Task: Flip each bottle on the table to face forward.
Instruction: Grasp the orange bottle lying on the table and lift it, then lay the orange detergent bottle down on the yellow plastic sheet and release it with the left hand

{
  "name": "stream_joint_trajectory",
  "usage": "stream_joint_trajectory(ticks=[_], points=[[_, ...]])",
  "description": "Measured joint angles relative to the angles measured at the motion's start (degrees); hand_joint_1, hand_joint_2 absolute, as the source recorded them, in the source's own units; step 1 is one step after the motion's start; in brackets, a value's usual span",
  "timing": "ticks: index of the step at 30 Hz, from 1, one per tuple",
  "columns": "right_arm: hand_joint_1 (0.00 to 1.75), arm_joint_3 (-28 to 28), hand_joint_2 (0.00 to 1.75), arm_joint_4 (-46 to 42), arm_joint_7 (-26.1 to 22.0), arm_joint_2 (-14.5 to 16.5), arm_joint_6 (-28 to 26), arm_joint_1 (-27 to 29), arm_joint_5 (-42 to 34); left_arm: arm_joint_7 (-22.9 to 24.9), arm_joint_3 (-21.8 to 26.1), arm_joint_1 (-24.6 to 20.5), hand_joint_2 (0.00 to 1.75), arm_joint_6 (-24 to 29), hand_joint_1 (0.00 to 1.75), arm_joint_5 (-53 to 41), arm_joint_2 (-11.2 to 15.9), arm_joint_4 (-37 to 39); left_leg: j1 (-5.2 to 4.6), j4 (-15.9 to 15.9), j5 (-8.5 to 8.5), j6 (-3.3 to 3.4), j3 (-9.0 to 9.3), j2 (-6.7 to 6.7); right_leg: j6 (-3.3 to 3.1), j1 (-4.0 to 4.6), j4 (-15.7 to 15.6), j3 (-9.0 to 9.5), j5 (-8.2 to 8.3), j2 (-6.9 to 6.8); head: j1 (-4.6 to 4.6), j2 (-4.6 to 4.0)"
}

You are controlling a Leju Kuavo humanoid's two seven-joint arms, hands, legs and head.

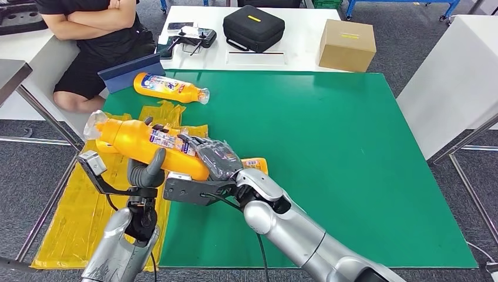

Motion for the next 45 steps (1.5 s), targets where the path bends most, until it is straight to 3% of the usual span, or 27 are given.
stream_joint_trajectory(ticks=[20,21,22,24,25,26,45], points=[[1.75,0.4,1.75,-2.0,0.6,-0.9,0.1,0.6,-0.3,0.7,-0.3,0.4,1.75,0.0,1.75,1.1,0.0,-1.3,0.0,0.0,0.0,0.0,0.0,0.0,0.0,0.0,0.0,0.0,0.0,0.0,-0.01,0.0],[1.57,0.4,1.75,-2.0,0.6,-1.0,0.1,0.6,-0.3,0.7,-0.3,0.4,1.75,0.1,1.75,1.1,0.0,-1.3,0.0,0.0,0.0,0.0,0.0,0.0,0.0,0.0,0.0,0.0,0.0,0.0,-0.01,0.0],[1.13,0.4,1.75,-2.0,0.7,-1.0,0.1,0.6,-0.3,0.7,-0.4,0.4,1.75,0.1,1.75,1.1,0.0,-1.3,0.0,0.0,0.0,0.0,0.0,0.0,0.0,0.0,0.0,0.0,0.0,0.0,-0.01,0.0],[0.26,0.5,0.87,-2.1,0.8,-1.0,0.1,0.6,-0.3,0.8,-0.4,0.3,1.75,0.2,1.75,1.2,0.1,-1.3,0.0,0.0,0.0,0.0,0.0,0.0,0.0,0.0,0.0,0.0,0.0,0.0,-0.01,0.0],[0.0,0.6,0.44,-2.1,0.8,-1.0,0.1,0.7,-0.3,0.8,-0.4,0.3,1.75,0.2,1.75,1.3,0.1,-1.3,0.0,0.0,0.0,0.0,0.0,0.0,0.0,0.0,0.0,0.0,0.0,0.0,-0.01,0.0],[0.0,0.7,0.0,-2.3,0.8,-1.0,0.1,0.7,-0.2,0.9,-0.4,0.2,1.75,0.3,1.75,1.5,0.2,-1.3,0.0,0.0,0.0,0.0,0.0,0.01,0.0,0.0,0.0,0.0,0.0,0.0,-0.01,0.0],[0.0,3.8,0.0,-4.4,-0.2,-1.0,0.6,1.1,-0.2,1.4,0.9,-0.7,1.75,1.7,1.75,1.8,1.0,-1.1,0.0,0.0,0.0,0.0,0.0,0.01,0.0,0.0,0.0,-0.03,0.0,0.01,-0.01,0.0]])
